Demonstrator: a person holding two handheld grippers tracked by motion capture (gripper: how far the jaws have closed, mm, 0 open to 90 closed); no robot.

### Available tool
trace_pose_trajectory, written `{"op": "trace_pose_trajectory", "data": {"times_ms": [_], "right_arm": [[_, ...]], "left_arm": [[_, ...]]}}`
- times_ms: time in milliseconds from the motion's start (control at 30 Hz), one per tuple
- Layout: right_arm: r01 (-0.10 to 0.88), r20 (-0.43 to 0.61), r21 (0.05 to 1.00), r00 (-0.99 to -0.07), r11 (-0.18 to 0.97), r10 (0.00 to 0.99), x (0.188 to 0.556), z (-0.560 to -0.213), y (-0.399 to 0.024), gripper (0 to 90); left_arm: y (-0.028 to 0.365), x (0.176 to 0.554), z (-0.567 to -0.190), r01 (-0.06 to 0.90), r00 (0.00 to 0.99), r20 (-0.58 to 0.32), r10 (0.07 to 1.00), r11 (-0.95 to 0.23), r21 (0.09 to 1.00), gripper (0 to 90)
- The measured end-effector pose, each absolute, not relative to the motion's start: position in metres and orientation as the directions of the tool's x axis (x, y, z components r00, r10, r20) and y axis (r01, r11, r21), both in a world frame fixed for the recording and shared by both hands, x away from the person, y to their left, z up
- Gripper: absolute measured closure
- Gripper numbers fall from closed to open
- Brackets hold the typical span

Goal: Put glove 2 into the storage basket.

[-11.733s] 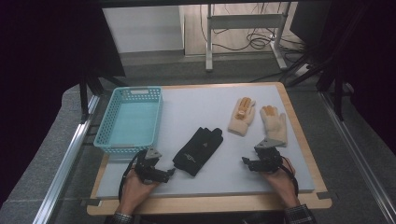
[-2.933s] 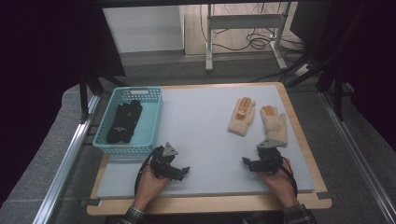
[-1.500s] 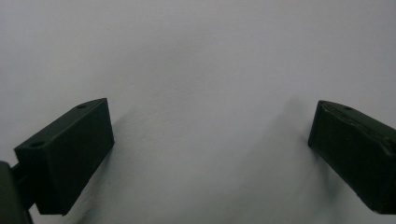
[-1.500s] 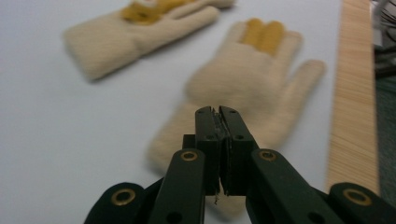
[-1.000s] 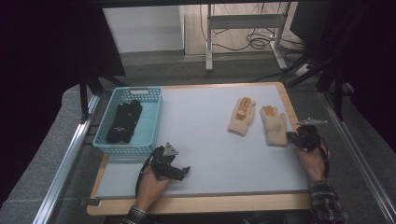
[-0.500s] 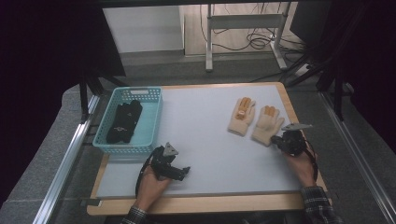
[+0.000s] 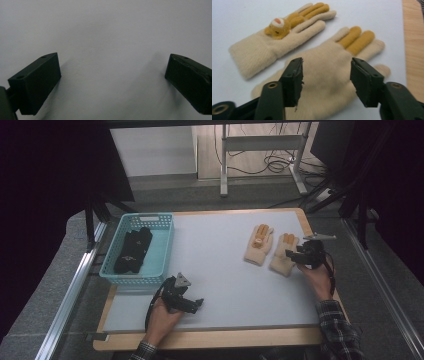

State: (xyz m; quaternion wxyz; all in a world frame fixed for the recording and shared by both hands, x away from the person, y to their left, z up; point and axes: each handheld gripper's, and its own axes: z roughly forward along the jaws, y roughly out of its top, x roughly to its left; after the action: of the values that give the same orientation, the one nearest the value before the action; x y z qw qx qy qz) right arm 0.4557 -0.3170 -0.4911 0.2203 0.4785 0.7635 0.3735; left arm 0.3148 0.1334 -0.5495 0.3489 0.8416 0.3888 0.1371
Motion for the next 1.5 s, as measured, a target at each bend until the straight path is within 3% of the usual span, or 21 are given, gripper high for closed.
{"op": "trace_pose_trajectory", "data": {"times_ms": [267, 567, 633, 767, 900, 1167, 1500], "right_arm": [[0.555, -0.028, 0.766, -0.474, 0.324, 0.880, 0.481, -0.504, -0.305, 30.4], [0.524, -0.112, 0.727, -0.547, 0.444, 0.829, 0.484, -0.516, -0.287, 30.1], [0.525, -0.113, 0.722, -0.553, 0.451, 0.825, 0.485, -0.520, -0.284, 33.6], [0.552, -0.044, 0.727, -0.555, 0.408, 0.830, 0.484, -0.520, -0.286, 49.7], [0.580, -0.024, 0.714, -0.540, 0.392, 0.841, 0.483, -0.517, -0.283, 57.2], [0.562, -0.019, 0.737, -0.537, 0.375, 0.843, 0.472, -0.508, -0.286, 59.3], [0.484, 0.002, 0.801, -0.591, 0.353, 0.807, 0.435, -0.468, -0.274, 59.1]], "left_arm": [[0.134, 0.315, -0.549, 0.558, 0.662, -0.038, 0.748, -0.459, 0.692, 0.5], [0.134, 0.315, -0.549, 0.558, 0.662, -0.038, 0.748, -0.459, 0.692, 0.5], [0.134, 0.315, -0.549, 0.558, 0.662, -0.037, 0.748, -0.459, 0.692, 0.5], [0.134, 0.315, -0.549, 0.557, 0.662, -0.037, 0.748, -0.459, 0.692, 0.5], [0.134, 0.315, -0.549, 0.557, 0.663, -0.037, 0.748, -0.459, 0.692, 0.5], [0.134, 0.315, -0.549, 0.557, 0.662, -0.038, 0.748, -0.459, 0.692, 0.5], [0.133, 0.315, -0.550, 0.558, 0.660, -0.040, 0.750, -0.455, 0.694, 0.5]]}}
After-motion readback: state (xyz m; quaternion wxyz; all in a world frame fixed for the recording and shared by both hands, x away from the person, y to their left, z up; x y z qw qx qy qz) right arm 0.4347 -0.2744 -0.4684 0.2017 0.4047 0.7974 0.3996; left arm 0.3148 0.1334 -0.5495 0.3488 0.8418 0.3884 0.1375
